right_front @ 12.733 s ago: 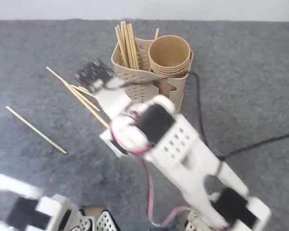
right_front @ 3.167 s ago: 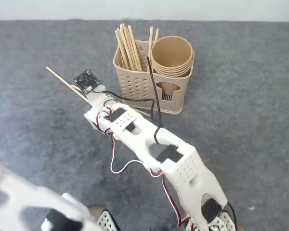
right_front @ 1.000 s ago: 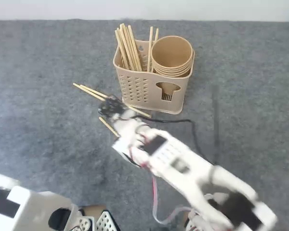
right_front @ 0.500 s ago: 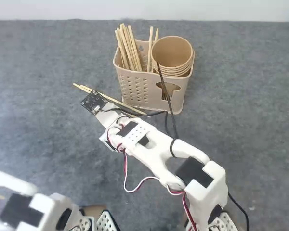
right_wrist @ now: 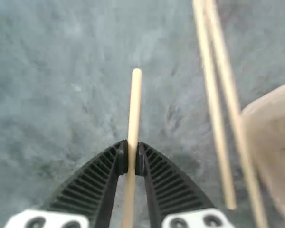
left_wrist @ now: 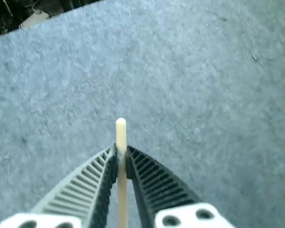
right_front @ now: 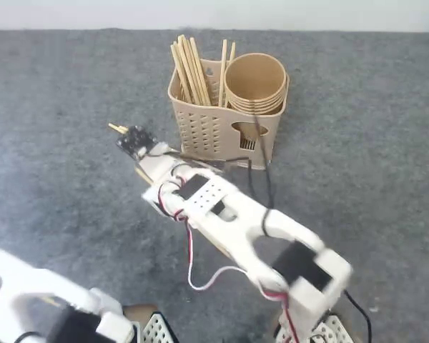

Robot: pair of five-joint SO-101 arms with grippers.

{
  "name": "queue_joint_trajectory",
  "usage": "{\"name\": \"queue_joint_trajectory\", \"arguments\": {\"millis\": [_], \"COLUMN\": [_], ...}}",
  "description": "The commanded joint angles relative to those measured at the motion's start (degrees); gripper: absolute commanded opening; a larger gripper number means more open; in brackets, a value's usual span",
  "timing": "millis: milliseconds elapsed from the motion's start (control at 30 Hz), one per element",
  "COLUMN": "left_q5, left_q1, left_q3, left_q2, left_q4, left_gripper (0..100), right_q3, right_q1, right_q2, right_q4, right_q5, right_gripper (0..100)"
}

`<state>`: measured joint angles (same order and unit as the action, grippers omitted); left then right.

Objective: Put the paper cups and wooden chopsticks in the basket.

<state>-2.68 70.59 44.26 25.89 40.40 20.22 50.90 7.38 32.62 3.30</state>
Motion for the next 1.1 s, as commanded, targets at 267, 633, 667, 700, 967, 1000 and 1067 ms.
{"name": "queue_joint_trajectory", "arguments": {"millis": [267,633,667,700,967,1000,1067], "left_q5": [-9.0,-19.1,-19.3,-19.2,-19.2,-19.2,-19.2], "left_q1": [-11.3,-16.2,-16.6,-17.1,-17.0,-17.0,-17.0], "left_q3": [14.8,28.0,29.5,30.8,33.6,33.7,33.7], "left_q2": [3.6,3.7,3.7,3.7,3.7,3.7,3.7], "left_q4": [-12.4,-32.5,-34.9,-37.1,-42.4,-42.4,-42.3], "left_gripper": [1,1,1,1,1,1,1], "right_q3": [-3.6,-6.3,-6.3,-6.3,-6.7,-6.7,-6.7], "right_q1": [-3.6,-13.3,-13.8,-14.5,-17.9,-17.9,-18.6], "right_q2": [-40.2,-43.1,-42.8,-42.2,-35.2,-34.2,-31.5], "right_q4": [2.5,-22.7,-25.7,-28.8,-45.6,-47.6,-51.3], "right_q5": [-0.4,-0.8,-0.8,-0.8,-0.4,-0.4,0.0], "right_gripper": [0.6,0.7,0.7,0.7,0.7,0.7,0.8]}}
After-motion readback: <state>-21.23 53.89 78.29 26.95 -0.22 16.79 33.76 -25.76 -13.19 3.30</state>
